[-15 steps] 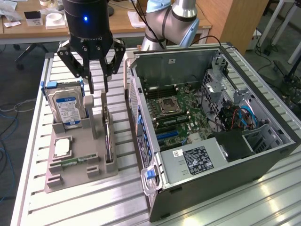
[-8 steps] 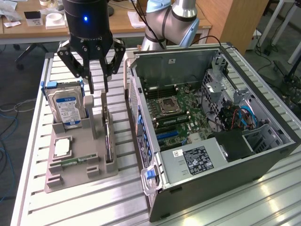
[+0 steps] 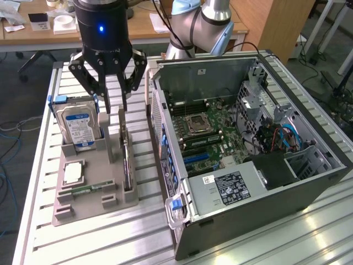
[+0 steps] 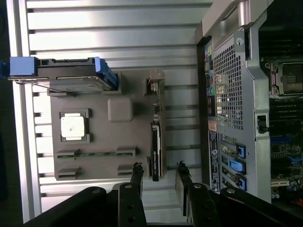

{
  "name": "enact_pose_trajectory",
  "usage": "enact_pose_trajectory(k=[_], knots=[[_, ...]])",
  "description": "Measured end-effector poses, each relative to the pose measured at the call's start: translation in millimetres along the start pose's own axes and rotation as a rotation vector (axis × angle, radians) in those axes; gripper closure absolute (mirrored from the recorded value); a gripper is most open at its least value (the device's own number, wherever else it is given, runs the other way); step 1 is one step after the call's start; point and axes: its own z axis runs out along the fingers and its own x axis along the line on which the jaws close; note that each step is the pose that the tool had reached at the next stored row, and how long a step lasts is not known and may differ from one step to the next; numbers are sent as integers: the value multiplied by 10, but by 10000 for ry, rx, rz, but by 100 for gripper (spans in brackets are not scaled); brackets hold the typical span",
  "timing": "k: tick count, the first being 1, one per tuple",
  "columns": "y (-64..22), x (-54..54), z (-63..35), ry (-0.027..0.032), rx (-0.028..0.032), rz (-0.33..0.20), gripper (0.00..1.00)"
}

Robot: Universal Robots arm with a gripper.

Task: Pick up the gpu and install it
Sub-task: 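Pick up the gpu and move the gpu toward the slot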

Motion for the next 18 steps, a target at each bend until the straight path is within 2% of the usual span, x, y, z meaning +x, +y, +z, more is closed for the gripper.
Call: enact_pose_trajectory(k=[18], knots=[[-15, 8, 338, -1, 0, 0, 58]])
